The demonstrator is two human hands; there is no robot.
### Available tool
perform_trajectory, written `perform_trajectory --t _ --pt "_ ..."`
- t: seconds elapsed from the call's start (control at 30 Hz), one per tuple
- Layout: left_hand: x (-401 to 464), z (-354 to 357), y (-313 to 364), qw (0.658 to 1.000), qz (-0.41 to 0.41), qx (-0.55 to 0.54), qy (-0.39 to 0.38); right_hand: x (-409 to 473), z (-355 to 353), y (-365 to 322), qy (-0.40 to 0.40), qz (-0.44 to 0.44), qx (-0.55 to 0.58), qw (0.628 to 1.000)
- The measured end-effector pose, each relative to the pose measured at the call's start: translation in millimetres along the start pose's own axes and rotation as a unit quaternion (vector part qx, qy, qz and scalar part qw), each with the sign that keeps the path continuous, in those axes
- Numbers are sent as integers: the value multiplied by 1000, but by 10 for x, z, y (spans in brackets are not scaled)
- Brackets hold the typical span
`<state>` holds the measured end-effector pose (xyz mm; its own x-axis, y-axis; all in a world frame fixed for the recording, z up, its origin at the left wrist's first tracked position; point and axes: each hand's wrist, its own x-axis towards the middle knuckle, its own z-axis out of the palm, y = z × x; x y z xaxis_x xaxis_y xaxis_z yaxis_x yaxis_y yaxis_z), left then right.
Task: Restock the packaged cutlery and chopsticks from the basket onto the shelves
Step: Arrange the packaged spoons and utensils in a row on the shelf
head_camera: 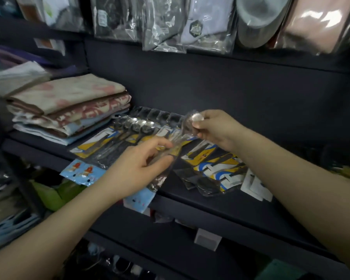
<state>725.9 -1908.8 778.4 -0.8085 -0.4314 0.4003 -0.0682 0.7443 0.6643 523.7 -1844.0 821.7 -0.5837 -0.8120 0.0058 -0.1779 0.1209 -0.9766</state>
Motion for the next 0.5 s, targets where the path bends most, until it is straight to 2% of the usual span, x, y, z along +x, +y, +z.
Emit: perform_trajectory --t 0.1,0.2,0.37,0.5 --pt "-79 -162 -196 999 -36 31 -6 276 336 74 14 30 37 999" --pt "-106 -328 -433 993 -22 117 6 499 569 137 15 63 41 997" --pt "-30 -527 -719 987 11 156 -18 780 820 178 37 117 93 988" --pt "71 -563 -847 976 24 195 -90 862 918 198 40 144 86 985"
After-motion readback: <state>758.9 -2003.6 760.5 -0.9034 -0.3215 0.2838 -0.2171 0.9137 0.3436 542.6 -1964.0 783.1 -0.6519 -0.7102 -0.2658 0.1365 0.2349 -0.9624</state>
